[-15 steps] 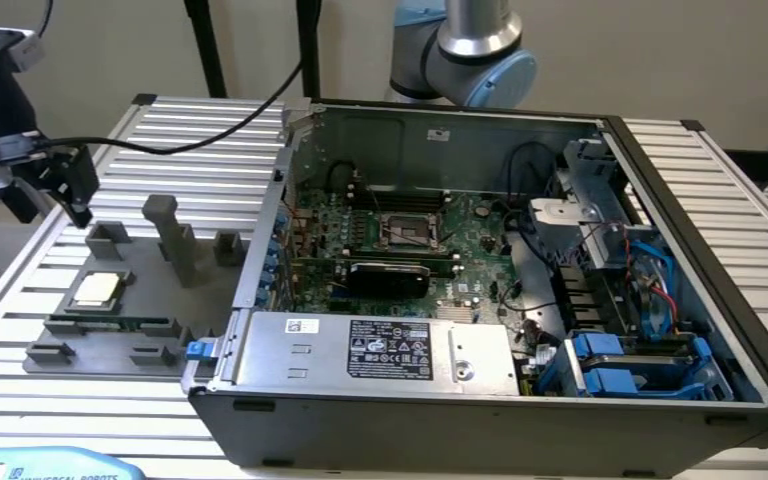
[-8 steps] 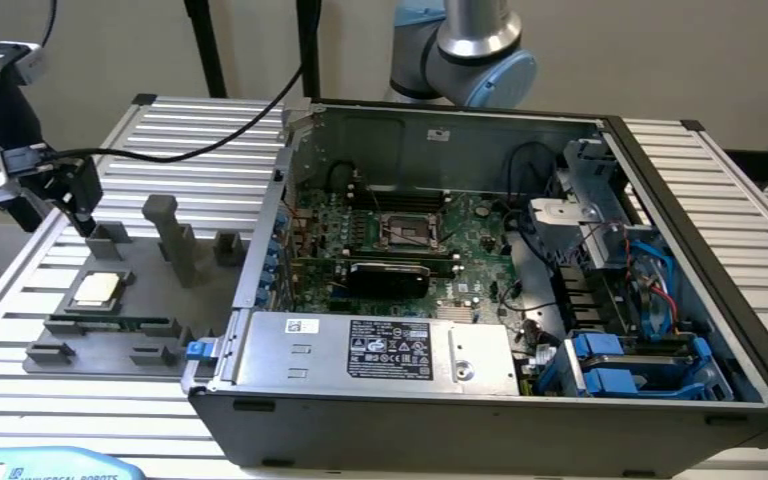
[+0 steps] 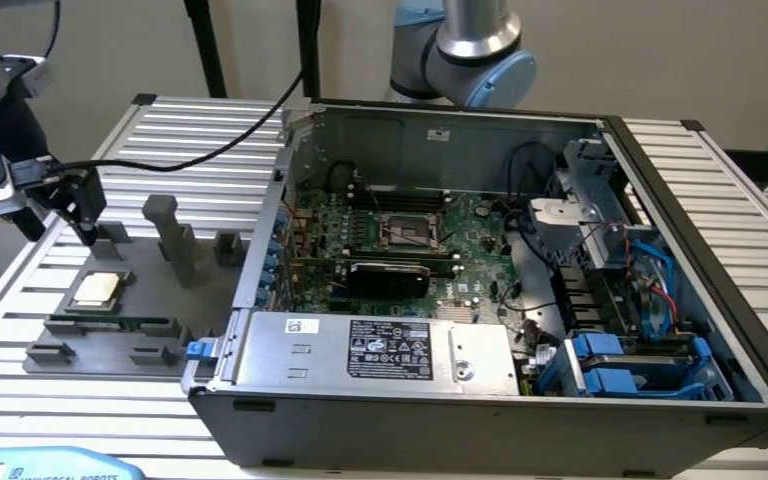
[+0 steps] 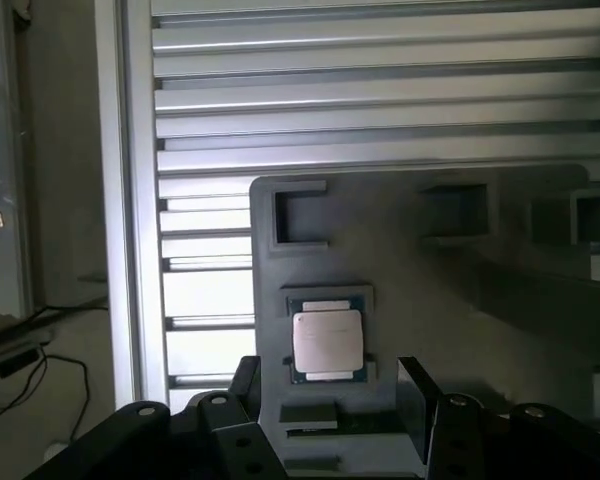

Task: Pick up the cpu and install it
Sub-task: 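Pick up the cpu and move it towards the insertion slot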

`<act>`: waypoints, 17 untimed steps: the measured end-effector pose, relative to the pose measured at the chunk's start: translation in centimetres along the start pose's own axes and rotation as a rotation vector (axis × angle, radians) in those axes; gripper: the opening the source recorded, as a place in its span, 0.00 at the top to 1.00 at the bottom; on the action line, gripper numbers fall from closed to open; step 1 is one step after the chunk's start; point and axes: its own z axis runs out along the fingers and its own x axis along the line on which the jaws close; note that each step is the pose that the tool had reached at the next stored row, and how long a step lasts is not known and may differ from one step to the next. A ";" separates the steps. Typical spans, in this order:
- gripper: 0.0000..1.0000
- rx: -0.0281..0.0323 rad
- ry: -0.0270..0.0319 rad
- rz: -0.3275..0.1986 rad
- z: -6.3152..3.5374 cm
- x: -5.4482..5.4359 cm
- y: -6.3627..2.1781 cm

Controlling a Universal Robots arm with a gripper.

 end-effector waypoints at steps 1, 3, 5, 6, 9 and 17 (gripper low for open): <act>0.35 0.0022 0.0000 -0.002 0.12 0.0 0.00; 0.35 0.0060 -0.0001 -0.005 0.38 0.0 -0.01; 0.35 0.0078 -0.0004 -0.009 0.67 0.0 -0.02; 0.35 0.0080 -0.0012 -0.010 0.82 0.0 -0.02; 0.35 0.0084 -0.0050 -0.012 1.22 0.0 -0.04; 0.35 0.0084 -0.0153 -0.016 2.33 0.0 -0.17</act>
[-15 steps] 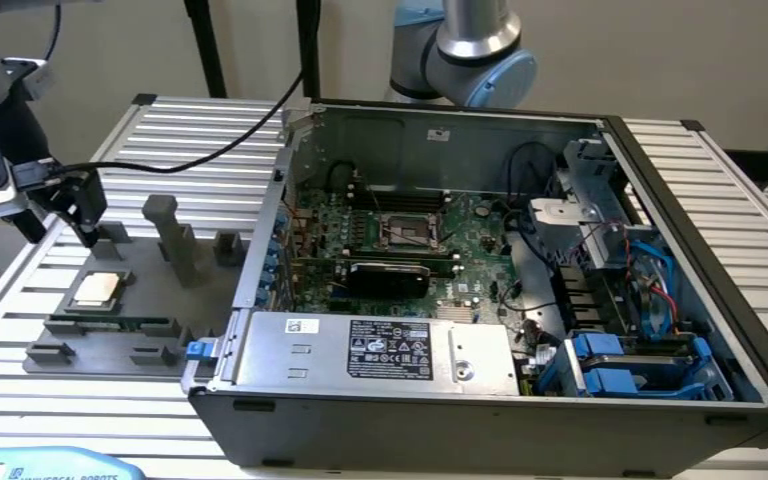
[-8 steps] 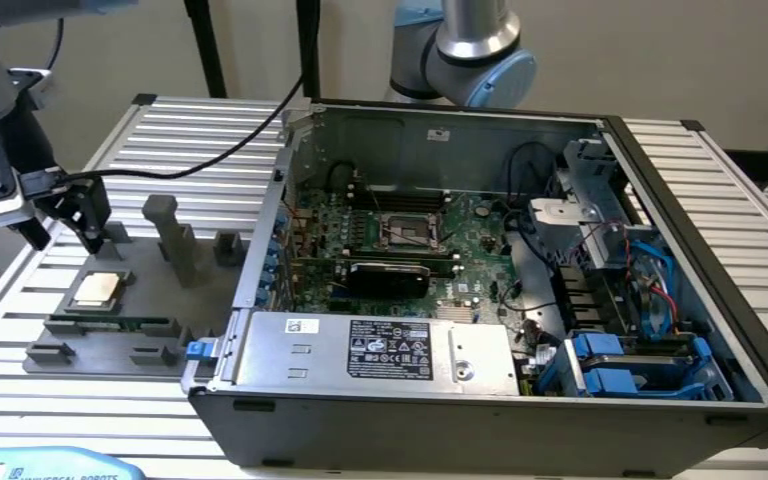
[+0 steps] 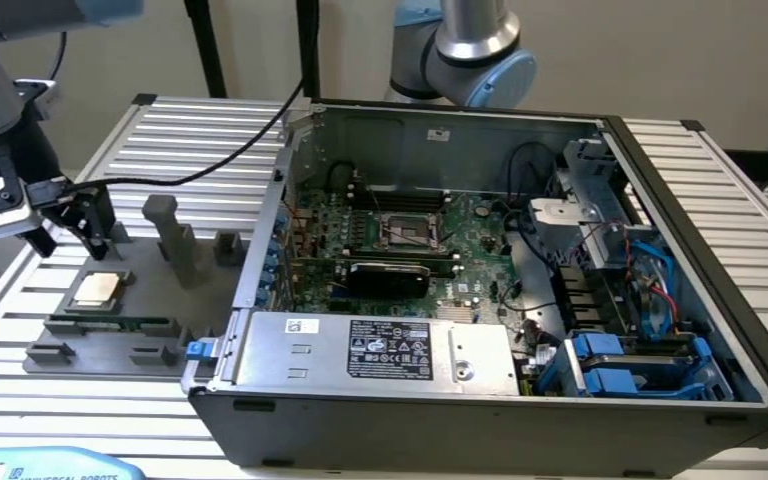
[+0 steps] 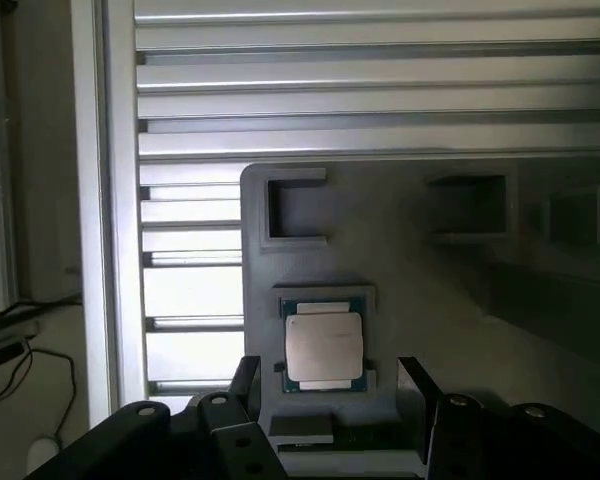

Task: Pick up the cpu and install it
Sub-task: 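Pick up the cpu and move it towards the insertion slot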

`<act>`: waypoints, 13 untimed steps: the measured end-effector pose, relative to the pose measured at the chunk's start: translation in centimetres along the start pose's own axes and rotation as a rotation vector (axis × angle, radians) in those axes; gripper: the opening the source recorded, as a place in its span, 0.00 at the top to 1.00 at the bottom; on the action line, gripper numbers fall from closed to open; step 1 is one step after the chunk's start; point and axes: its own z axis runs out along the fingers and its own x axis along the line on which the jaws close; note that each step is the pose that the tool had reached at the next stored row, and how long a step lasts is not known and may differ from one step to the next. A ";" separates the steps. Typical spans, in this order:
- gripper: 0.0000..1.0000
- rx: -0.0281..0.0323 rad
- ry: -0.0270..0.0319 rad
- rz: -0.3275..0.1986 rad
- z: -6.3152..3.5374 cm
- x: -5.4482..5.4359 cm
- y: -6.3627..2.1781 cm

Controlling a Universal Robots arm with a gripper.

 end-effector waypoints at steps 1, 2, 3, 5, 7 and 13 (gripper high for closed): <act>0.35 0.0000 -0.0009 0.000 0.15 0.0 -0.03; 0.35 0.0000 -0.0017 0.000 0.31 0.0 -0.06; 0.35 -0.0001 -0.0027 0.000 0.48 0.0 -0.09; 0.35 -0.0001 -0.0043 -0.001 0.81 0.0 -0.15; 0.35 -0.0003 -0.0059 -0.001 1.15 0.0 -0.20; 0.35 -0.0004 -0.0087 -0.006 2.19 0.0 -0.26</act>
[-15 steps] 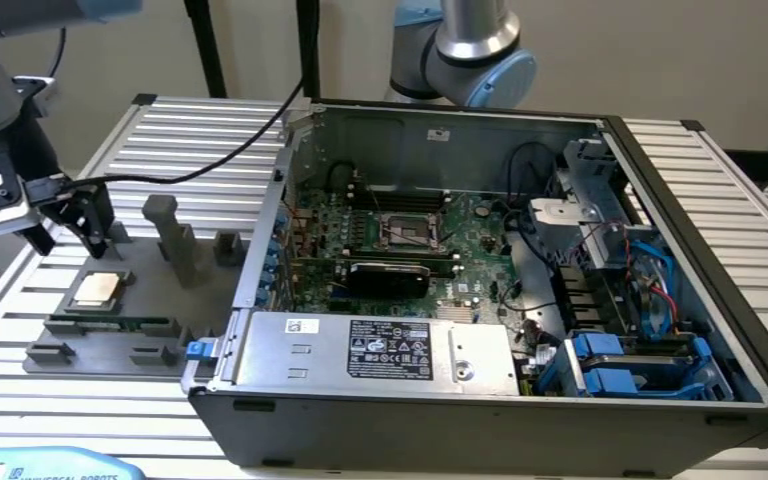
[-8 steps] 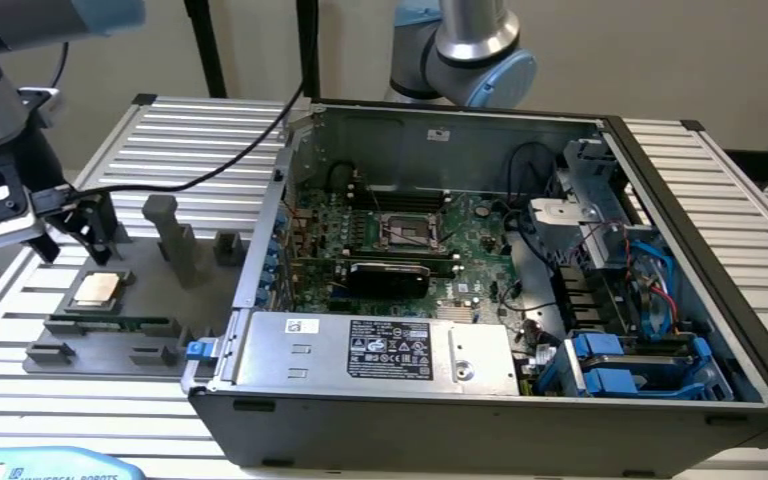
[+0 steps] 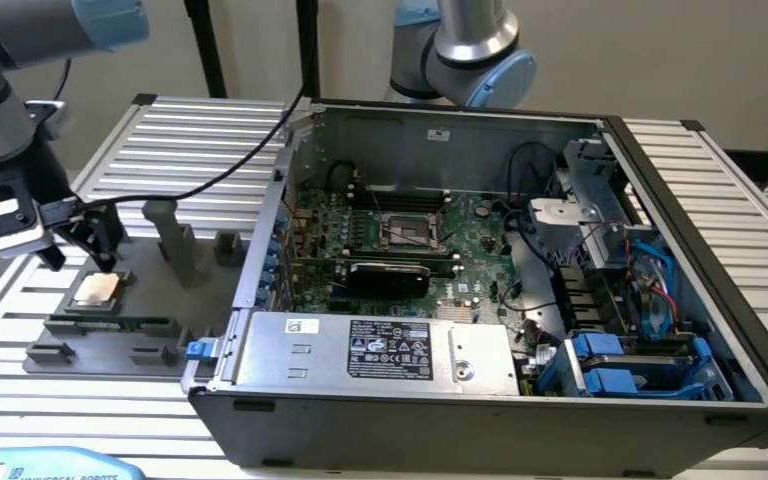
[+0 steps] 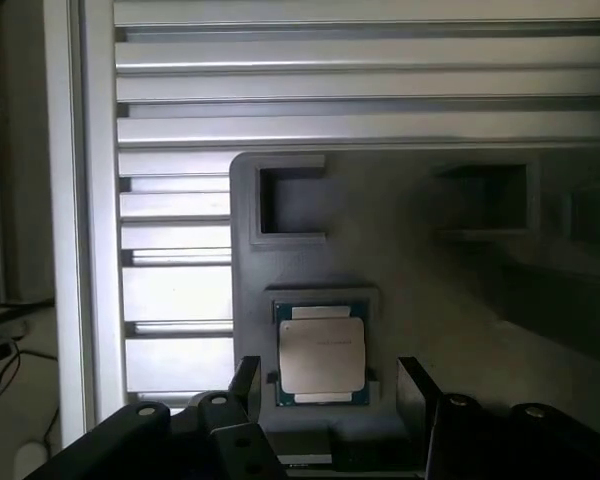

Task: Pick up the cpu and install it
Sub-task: 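Pick up the cpu and move it towards the insertion slot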

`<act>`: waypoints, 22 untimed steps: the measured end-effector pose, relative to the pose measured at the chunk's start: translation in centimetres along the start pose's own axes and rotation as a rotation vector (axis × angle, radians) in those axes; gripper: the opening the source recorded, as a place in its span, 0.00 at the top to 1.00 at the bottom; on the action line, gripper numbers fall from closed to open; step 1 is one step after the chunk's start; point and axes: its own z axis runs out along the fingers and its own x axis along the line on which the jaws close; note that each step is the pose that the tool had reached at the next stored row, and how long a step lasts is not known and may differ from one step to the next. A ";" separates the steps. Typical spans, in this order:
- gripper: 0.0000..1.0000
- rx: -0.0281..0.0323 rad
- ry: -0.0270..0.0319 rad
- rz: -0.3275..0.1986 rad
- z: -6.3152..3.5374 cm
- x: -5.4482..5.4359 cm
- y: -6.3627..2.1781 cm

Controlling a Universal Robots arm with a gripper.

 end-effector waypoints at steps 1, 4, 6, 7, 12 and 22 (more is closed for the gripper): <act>0.35 0.0001 -0.0004 -0.001 0.16 0.0 -0.01; 0.35 0.0000 -0.0017 -0.005 0.64 0.0 -0.03; 0.35 0.0000 -0.0022 -0.007 0.96 0.0 -0.05; 0.35 0.0000 -0.0026 -0.008 1.13 0.0 -0.07; 0.35 -0.0001 -0.0032 -0.010 2.04 0.0 -0.14; 0.35 0.0003 -0.0030 -0.010 3.30 0.1 -0.18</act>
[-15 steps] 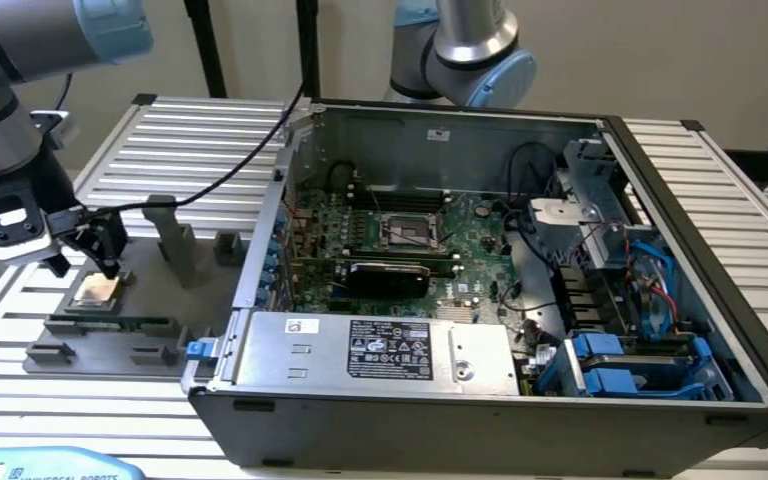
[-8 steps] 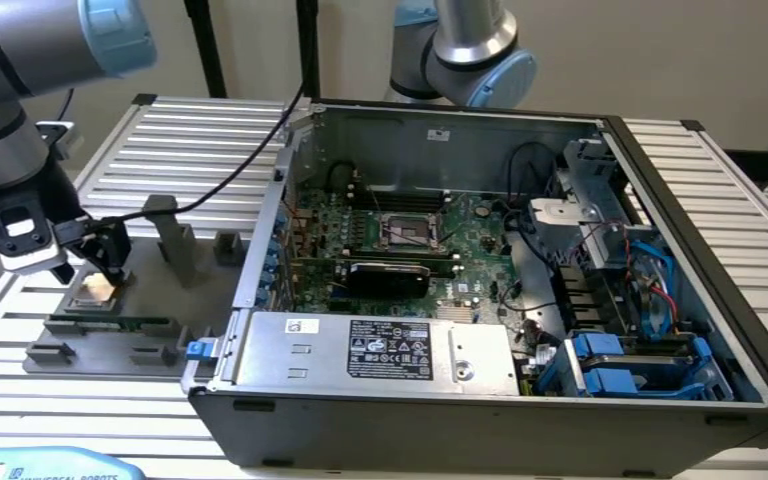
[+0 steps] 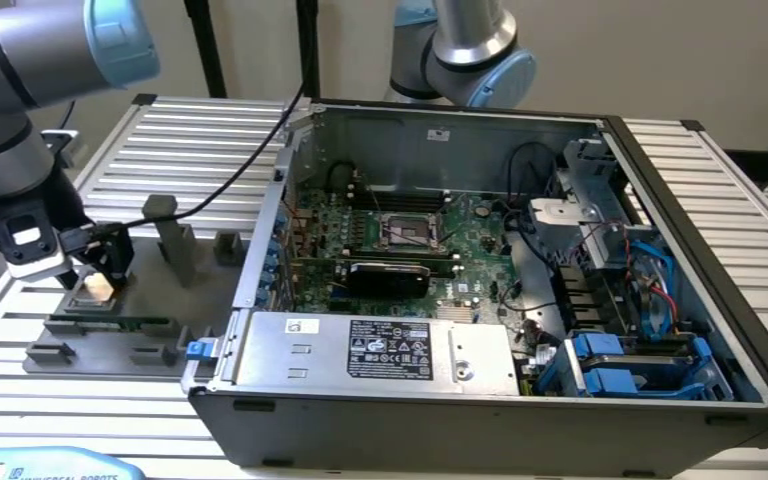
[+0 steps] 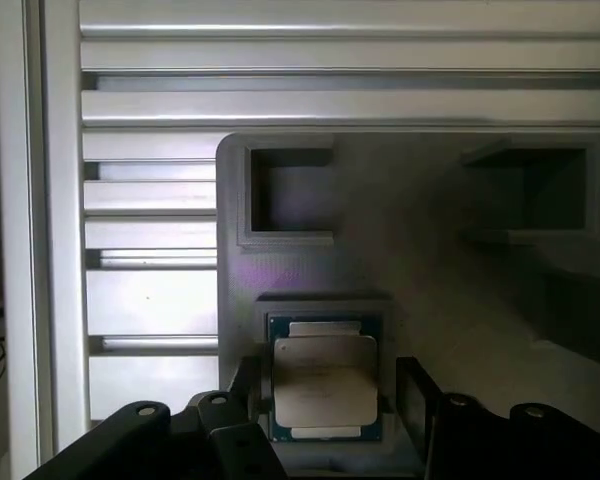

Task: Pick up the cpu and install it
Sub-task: 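Pick up the cpu and move it towards the insertion slot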

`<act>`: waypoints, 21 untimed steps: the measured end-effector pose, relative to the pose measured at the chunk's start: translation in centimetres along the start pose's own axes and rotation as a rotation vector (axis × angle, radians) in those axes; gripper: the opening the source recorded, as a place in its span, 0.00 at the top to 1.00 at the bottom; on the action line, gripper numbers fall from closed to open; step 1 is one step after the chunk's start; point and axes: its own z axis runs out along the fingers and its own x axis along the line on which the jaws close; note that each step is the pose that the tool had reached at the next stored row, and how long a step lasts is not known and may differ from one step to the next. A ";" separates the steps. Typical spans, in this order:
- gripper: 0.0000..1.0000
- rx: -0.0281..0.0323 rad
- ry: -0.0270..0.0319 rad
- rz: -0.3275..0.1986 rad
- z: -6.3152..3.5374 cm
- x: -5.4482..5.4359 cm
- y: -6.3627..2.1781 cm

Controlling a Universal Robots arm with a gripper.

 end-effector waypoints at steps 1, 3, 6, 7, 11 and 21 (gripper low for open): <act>0.35 -0.0001 -0.0002 0.000 0.05 0.0 0.00; 0.35 -0.0002 -0.0002 0.000 0.18 0.0 0.00; 0.35 0.0000 0.0000 0.000 0.37 0.0 -0.01; 0.35 -0.0001 -0.0001 0.000 0.43 0.0 -0.01; 0.35 -0.0001 -0.0001 0.000 0.58 0.0 -0.01; 0.35 -0.0001 0.0008 0.000 0.67 0.0 -0.01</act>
